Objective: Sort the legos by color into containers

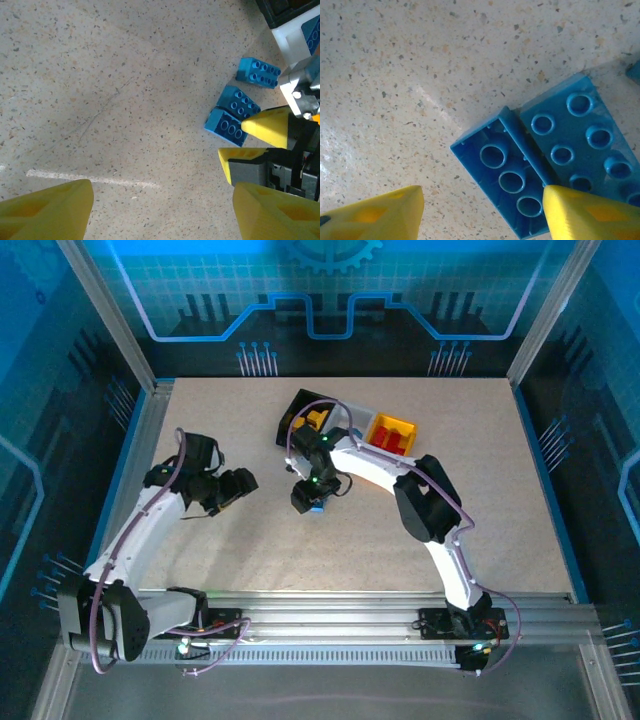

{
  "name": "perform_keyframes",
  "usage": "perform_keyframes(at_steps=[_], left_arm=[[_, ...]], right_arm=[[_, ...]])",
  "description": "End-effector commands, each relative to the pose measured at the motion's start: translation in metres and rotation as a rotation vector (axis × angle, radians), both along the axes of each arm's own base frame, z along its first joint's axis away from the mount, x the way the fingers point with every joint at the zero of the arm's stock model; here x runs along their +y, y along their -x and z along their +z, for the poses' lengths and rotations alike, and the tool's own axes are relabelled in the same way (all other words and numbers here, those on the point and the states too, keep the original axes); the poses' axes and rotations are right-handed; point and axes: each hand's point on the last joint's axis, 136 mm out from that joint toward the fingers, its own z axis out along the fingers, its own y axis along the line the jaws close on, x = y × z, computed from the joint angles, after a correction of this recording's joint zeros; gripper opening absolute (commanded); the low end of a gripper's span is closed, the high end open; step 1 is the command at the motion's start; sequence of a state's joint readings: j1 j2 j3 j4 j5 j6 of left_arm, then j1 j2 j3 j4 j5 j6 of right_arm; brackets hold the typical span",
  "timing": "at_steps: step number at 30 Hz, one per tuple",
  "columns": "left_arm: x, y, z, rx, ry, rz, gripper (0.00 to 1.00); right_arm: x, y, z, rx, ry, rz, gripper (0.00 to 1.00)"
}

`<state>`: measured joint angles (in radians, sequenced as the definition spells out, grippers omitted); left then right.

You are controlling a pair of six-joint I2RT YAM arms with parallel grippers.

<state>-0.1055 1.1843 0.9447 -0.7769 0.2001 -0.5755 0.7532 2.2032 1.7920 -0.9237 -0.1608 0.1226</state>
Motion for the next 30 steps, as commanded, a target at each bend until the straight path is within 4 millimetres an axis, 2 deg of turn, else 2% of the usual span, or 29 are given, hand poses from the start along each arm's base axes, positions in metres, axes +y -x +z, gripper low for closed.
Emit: perform_keyframes(at_steps=[1,10,12,16,19,23,27,30], left_arm=[[-0.001,-0.001,-0.001,0.005,0.034,0.023,0.74],[-0.002,-0.002,-0.007,0.012,0.048,0.038,0.75],[-0.002,-0.001,-0.01,0.015,0.052,0.042,0.75],[-0.002,0.002,-0.013,0.021,0.054,0.044,0.75],[-0.001,0.004,-0.014,0.022,0.051,0.046,0.76],[0.0,0.009,-0.016,0.027,0.042,0.044,0.76],[0.001,0.016,-0.019,0.037,0.034,0.041,0.77],[0.003,0.021,-0.021,0.04,0.026,0.04,0.78]], right_arm=[[-0.01,0.031,-0.011,0.094,0.031,0.009,0.66],[-0.016,0.079,0.014,0.128,0.002,0.034,0.66],[-0.023,0.077,0.02,0.096,0.022,0.007,0.66],[-0.053,0.054,0.024,-0.009,0.185,-0.132,0.69],[-0.059,0.054,0.02,0.01,0.249,-0.232,0.78],[-0.043,0.062,0.01,0.021,0.246,-0.277,0.89],[-0.028,0.064,0.0,0.004,0.267,-0.243,0.92],[-0.027,0.063,-0.01,0.01,0.283,-0.239,0.92]])
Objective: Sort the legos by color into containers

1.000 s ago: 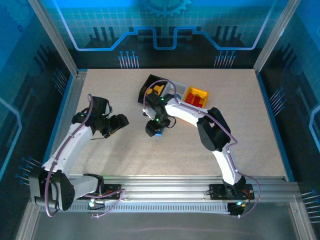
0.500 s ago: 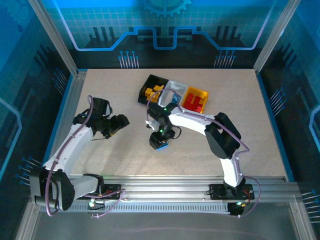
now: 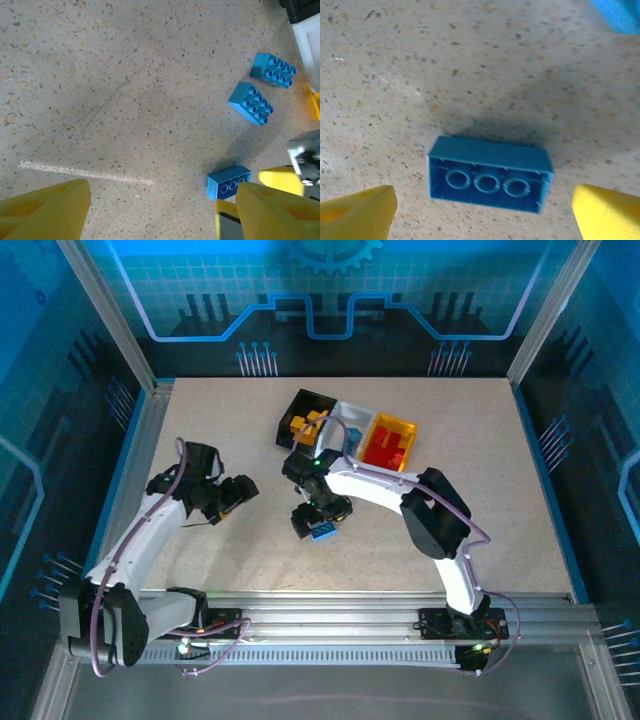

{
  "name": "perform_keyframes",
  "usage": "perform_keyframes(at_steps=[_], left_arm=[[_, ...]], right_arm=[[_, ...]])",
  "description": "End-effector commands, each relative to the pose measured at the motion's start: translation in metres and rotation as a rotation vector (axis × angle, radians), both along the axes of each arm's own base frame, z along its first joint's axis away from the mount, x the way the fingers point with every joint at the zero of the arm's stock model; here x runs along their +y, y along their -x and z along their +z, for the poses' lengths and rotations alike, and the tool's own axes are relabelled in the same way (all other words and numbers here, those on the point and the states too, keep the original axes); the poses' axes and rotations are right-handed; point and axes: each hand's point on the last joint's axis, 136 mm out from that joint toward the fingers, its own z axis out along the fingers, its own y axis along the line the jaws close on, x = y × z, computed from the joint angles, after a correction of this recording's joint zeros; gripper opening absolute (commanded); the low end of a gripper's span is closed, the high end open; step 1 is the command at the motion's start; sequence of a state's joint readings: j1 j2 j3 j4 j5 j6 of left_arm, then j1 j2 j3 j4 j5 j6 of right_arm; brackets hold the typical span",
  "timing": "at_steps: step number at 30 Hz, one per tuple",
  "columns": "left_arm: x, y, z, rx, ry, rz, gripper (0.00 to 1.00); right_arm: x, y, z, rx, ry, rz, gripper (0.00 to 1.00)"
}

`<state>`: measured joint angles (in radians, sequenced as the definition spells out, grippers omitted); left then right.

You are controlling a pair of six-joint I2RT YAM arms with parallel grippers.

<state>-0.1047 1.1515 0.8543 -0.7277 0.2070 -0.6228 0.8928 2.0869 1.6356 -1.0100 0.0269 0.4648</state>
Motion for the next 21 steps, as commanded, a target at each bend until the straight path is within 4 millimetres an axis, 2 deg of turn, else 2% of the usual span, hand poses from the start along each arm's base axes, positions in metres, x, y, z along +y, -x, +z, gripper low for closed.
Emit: perform_keyframes(at_steps=[1,12,21], left_arm=[[0.003,0.012,-0.003,0.016,0.0,0.0,0.78],[0.006,0.016,-0.004,0.014,-0.004,0.0,0.79],[0.008,0.012,-0.005,0.015,-0.001,0.004,0.8]], right_arm=[[-0.001,-0.001,-0.012,0.001,0.054,-0.022,0.92],[-0.004,-0.009,-0.029,-0.016,0.106,-0.039,0.88],[-0.007,-0.01,-0.026,-0.012,0.11,-0.041,0.63]])
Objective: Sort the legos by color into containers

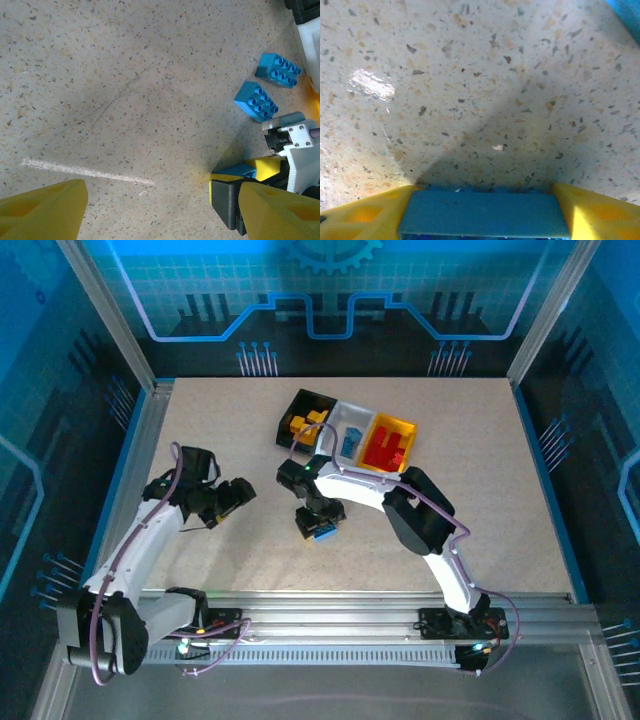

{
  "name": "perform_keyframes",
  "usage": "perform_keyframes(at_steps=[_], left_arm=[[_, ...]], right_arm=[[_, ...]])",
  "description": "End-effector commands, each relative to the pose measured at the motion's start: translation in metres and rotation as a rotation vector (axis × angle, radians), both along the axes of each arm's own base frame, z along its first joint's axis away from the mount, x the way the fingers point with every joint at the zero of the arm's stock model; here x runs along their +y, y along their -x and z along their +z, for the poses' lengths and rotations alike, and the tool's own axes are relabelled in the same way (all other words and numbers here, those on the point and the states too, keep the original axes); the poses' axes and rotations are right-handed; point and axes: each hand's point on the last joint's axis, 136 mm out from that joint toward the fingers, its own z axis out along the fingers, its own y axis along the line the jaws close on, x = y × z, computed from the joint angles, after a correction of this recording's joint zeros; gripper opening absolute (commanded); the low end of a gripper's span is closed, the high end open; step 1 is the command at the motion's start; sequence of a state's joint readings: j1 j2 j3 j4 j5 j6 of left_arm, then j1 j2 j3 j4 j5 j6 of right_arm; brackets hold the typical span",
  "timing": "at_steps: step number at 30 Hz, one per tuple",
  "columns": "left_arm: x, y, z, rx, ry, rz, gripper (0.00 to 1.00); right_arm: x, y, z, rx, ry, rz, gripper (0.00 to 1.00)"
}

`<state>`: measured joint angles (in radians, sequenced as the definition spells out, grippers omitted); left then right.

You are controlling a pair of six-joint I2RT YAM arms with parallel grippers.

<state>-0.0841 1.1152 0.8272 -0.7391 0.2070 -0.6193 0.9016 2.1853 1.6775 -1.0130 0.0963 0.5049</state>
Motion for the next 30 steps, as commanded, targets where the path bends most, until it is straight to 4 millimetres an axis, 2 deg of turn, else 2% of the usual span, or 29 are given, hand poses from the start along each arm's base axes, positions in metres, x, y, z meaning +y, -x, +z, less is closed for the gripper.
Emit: perform_keyframes(at_steps=[1,5,9,14,20,24,30], left_arm=[[0.001,0.005,-0.003,0.013,0.001,-0.014,0.8],[0.002,0.003,-0.003,0.012,0.004,-0.011,0.81],[0.0,0.001,-0.004,0.014,0.012,-0.011,0.81],[-0.004,0.002,-0.005,0.02,0.037,-0.011,0.81],[-0.018,0.014,-0.011,0.044,0.062,-0.045,0.83],[-0.033,0.028,-0.019,0.079,0.054,-0.095,0.87],[-0.051,0.038,-0.025,0.102,0.062,-0.146,0.9]], right_arm=[[-0.005,-0.002,0.004,0.004,0.015,-0.014,0.61],[-0.009,-0.005,0.021,-0.016,-0.01,-0.024,0.59],[-0.015,-0.02,0.052,-0.062,-0.063,-0.056,0.59],[-0.034,-0.064,0.099,-0.148,-0.159,-0.132,0.59],[-0.054,-0.135,0.135,-0.237,-0.297,-0.236,0.59],[-0.056,-0.178,0.147,-0.275,-0.405,-0.293,0.59],[-0.047,-0.222,0.127,-0.258,-0.477,-0.333,0.6]])
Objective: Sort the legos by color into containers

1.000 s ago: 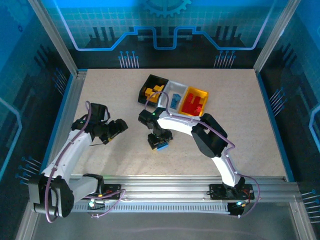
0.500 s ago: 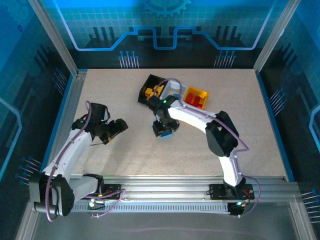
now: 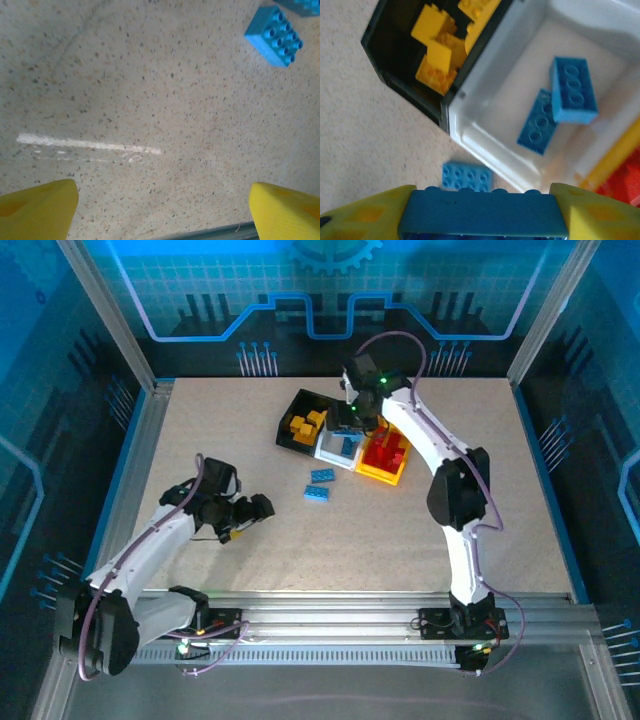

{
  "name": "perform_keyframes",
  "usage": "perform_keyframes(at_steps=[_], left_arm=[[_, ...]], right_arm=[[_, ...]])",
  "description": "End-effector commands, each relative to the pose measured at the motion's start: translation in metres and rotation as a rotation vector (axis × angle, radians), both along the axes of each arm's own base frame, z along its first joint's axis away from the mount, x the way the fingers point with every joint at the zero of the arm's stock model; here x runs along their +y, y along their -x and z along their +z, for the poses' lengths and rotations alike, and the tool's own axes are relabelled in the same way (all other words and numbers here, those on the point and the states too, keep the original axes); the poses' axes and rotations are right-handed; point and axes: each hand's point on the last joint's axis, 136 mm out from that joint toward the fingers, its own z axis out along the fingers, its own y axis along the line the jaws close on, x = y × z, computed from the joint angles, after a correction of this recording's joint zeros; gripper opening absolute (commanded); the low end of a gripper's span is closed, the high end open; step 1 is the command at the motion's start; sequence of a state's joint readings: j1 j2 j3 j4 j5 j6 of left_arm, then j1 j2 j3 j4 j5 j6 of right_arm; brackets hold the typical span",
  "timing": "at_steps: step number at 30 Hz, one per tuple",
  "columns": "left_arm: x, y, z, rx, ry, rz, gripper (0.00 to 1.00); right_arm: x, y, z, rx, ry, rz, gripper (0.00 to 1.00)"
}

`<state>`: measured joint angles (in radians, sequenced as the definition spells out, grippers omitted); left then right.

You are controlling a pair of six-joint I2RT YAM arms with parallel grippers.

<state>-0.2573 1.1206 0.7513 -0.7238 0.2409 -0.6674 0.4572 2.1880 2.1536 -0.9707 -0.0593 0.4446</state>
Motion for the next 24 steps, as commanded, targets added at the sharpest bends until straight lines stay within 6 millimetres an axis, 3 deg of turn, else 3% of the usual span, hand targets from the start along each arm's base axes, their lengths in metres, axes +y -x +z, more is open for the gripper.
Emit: perform_keyframes(at_steps=[1,6,14,18,24], left_arm=[[-0.009,0.005,0.0,0.015,0.027,-0.009,0.91],[-0.016,-0.001,0.003,0.014,0.021,-0.048,0.98],[-0.03,-0.02,0.004,0.007,0.025,-0.093,0.99],[-0.037,-0.029,0.004,0.004,0.001,-0.118,0.99],[-0.058,-0.05,0.003,-0.013,-0.045,-0.198,0.99]], right_arm=[[0.014,-0.014,-0.024,0.051,-0.05,0.021,0.61],[0.017,-0.029,-0.046,0.081,-0.06,0.005,0.62],[0.013,-0.032,-0.066,0.122,-0.054,-0.007,0.67],[0.011,-0.031,-0.059,0.115,-0.065,-0.001,0.72],[0.007,-0.028,-0.029,0.076,-0.079,0.008,0.77]])
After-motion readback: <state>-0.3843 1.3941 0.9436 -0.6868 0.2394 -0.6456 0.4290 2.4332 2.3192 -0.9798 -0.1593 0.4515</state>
